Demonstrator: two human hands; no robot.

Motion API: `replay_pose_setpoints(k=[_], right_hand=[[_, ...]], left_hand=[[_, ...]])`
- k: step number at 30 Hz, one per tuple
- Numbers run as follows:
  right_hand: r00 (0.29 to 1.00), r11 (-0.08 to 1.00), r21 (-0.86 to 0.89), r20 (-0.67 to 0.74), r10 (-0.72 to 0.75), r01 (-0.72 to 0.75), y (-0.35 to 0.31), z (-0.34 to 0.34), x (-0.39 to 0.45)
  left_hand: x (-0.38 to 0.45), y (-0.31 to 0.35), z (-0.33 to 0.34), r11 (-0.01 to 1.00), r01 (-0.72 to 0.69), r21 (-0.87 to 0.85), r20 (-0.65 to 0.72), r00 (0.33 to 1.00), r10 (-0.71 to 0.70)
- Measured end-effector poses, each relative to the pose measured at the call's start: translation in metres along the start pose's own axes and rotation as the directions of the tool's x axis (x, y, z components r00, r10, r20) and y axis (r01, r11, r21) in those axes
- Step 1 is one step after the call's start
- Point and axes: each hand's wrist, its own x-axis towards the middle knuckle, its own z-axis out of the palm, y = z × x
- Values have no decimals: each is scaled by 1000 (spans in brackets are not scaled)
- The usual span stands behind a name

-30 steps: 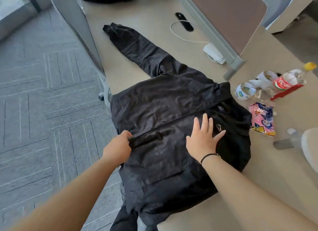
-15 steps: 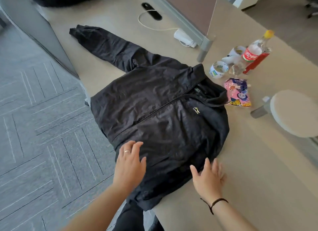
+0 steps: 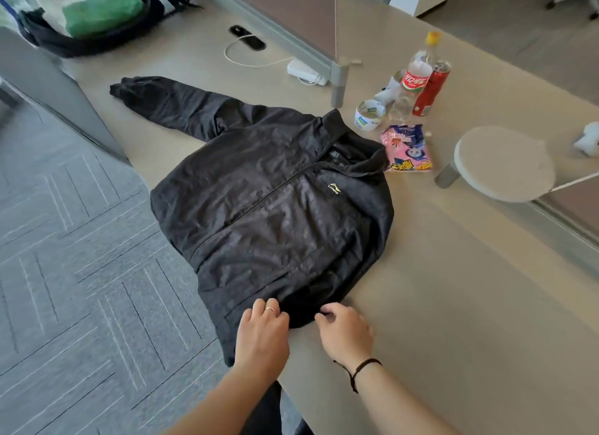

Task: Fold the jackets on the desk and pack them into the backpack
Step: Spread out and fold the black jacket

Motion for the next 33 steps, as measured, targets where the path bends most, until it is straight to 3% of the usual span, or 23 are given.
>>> replay_pose_setpoints(k=[3,7,9,11,12,17,21,25,27,29,31,33], right_hand=[[1000,931,364,-2,-28,27,18,-10,-6],[999,678,733,16,51,-46,52,-30,-15],[986,472,866,128,107,-164,74,-38,-21],[968,208,946,242,63,-250,98,-46,-32],[966,135,956,255,50,-260,108,-51,-40],[982,150,974,153,111,-169,154,-69,-63],[981,275,942,168,101,-190,163,-54,-72],[972,325,922,160,173,-210,169,-27,-79],[958,271,934,173,229,-233,173,-25,-80],[956,117,974,158,247,-192,177,-37,-78],[967,-42,992,125,221,-119,184,-59,-76],[981,-61,994,99,166,-90,189,-85,-84]], left_hand=[[0,24,-6,984,35,-172,23,999,-31],[-11,80,-19,896,84,-435,156,988,-16],[-13,115,-28,802,83,-592,171,985,25],[-13,147,-37,689,86,-720,196,977,83],[-13,160,-41,646,94,-757,210,972,105],[-15,184,-40,565,163,-809,333,919,211],[-24,184,-25,482,354,-801,527,799,288],[-26,180,-13,595,303,-744,498,846,192],[-26,175,-14,618,330,-713,472,878,75],[-25,172,-17,604,385,-698,488,873,6],[-26,174,-23,583,463,-668,576,818,10],[-29,180,-28,568,522,-636,665,744,62]])
